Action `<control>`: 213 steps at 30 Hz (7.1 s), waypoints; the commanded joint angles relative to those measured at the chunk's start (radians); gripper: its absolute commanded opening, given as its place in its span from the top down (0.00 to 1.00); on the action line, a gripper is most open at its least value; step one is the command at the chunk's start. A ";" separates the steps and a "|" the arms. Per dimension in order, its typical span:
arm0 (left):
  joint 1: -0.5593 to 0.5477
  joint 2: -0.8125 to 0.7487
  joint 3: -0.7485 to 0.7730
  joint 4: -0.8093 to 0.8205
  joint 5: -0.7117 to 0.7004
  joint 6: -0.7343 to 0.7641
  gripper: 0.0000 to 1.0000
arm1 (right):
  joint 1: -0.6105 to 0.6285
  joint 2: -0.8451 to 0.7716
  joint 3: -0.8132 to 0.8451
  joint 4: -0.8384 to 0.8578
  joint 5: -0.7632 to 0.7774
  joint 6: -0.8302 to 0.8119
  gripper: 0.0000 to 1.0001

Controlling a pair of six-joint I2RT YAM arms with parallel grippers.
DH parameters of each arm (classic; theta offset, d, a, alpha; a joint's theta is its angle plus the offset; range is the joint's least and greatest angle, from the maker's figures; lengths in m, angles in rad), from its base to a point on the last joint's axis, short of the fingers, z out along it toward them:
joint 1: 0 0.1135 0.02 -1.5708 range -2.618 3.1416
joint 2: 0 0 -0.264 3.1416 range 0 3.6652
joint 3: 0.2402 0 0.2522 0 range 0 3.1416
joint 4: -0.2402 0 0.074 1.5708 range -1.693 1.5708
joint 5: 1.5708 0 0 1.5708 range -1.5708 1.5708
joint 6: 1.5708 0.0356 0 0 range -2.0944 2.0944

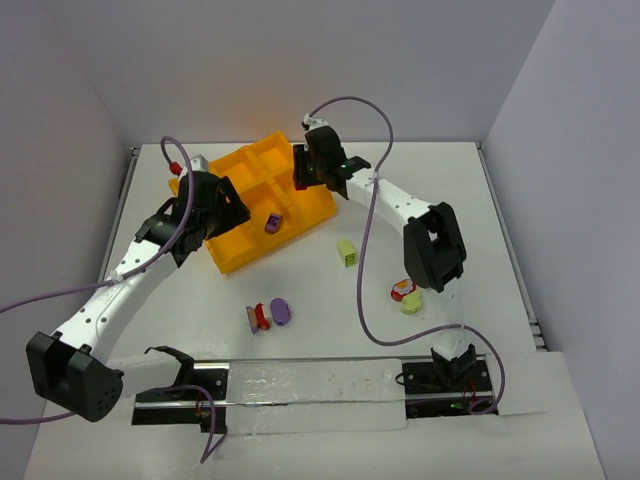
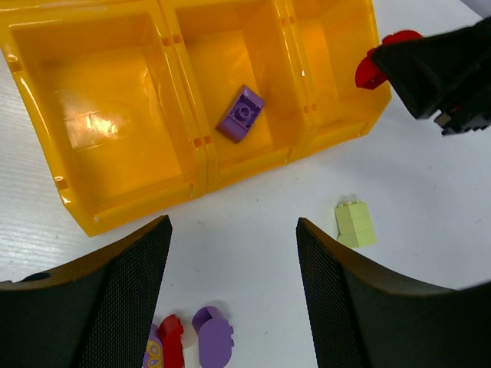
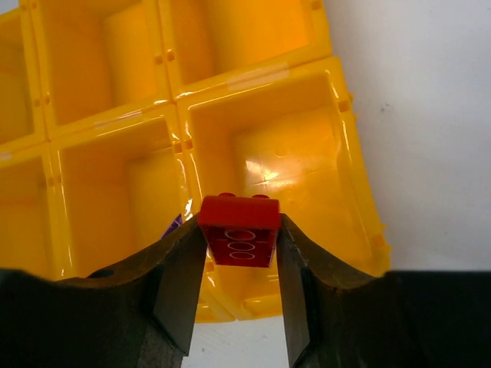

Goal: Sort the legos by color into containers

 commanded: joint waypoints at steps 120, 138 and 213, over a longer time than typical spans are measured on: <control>0.055 -0.008 -0.172 0.711 1.312 0.243 0.04 | -0.207 -0.912 -1.094 0.723 -1.210 0.274 1.00; -0.036 0.114 -0.091 0.649 1.325 0.272 0.10 | -0.132 -0.885 -1.026 0.676 -1.235 0.238 0.99; 0.106 0.083 -0.160 0.521 0.900 0.163 1.00 | -0.076 -0.475 -0.924 0.106 -0.242 0.059 0.79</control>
